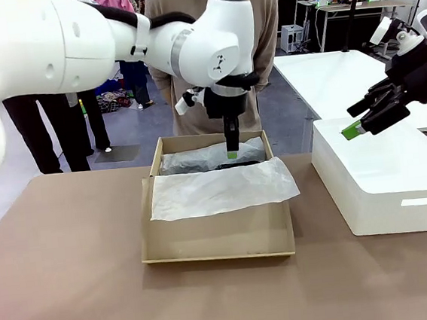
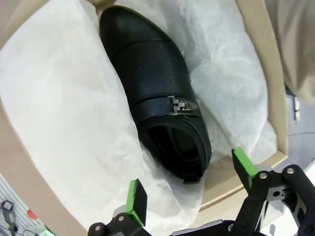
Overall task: Pack the shoes into the box.
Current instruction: Place the other shoe of the Shoes into the Shoes Box, then close the Shoes Box.
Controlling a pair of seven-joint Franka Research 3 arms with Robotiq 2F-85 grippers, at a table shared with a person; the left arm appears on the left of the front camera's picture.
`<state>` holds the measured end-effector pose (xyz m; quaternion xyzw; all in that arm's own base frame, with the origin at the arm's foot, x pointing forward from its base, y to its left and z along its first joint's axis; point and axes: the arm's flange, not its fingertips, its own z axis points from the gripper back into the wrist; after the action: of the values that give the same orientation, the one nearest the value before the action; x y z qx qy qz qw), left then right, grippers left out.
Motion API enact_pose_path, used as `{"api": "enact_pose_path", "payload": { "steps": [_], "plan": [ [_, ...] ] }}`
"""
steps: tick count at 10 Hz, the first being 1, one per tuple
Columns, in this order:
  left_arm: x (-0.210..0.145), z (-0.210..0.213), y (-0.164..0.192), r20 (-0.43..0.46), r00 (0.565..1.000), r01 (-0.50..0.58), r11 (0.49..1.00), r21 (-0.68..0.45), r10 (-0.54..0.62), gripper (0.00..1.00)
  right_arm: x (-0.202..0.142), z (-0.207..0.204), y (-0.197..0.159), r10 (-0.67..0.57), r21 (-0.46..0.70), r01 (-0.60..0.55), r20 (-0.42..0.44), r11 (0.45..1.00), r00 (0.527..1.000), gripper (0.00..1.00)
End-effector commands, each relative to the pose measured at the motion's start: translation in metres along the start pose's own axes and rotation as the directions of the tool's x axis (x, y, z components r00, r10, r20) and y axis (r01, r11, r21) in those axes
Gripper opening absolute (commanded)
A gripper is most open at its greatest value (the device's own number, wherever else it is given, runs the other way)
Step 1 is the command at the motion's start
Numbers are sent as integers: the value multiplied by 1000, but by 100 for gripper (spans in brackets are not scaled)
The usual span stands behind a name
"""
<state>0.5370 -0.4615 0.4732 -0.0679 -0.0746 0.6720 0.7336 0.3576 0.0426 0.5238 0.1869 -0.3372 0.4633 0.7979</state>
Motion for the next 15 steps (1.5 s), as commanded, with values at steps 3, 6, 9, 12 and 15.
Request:
{"api": "enact_pose_path", "payload": {
  "steps": [3, 6, 9, 12, 15],
  "plan": [
    [3, 31, 5, 15, 1000, -12, 998, 59, 11, 100, -1, -1, -4, 20, 14, -20, 34, 1000, 999, 100],
    [6, 17, 0, 10, 1000, -5, 1000, -1, 5, 100, -1, -1, -4, 20, 14, -20, 34, 1000, 999, 100],
    [6, 17, 0, 10, 1000, -5, 1000, -1, 5, 100, -1, -1, -4, 20, 14, -20, 34, 1000, 999, 100],
    [6, 17, 0, 10, 1000, -5, 1000, -1, 5, 100, -1, -1, -4, 20, 14, -20, 34, 1000, 999, 100],
    [12, 25, 2, 17, 994, 104, 995, 0, -104, 100, -1, -1, -4, 20, 14, -20, 34, 1000, 999, 100]
  ]
}}
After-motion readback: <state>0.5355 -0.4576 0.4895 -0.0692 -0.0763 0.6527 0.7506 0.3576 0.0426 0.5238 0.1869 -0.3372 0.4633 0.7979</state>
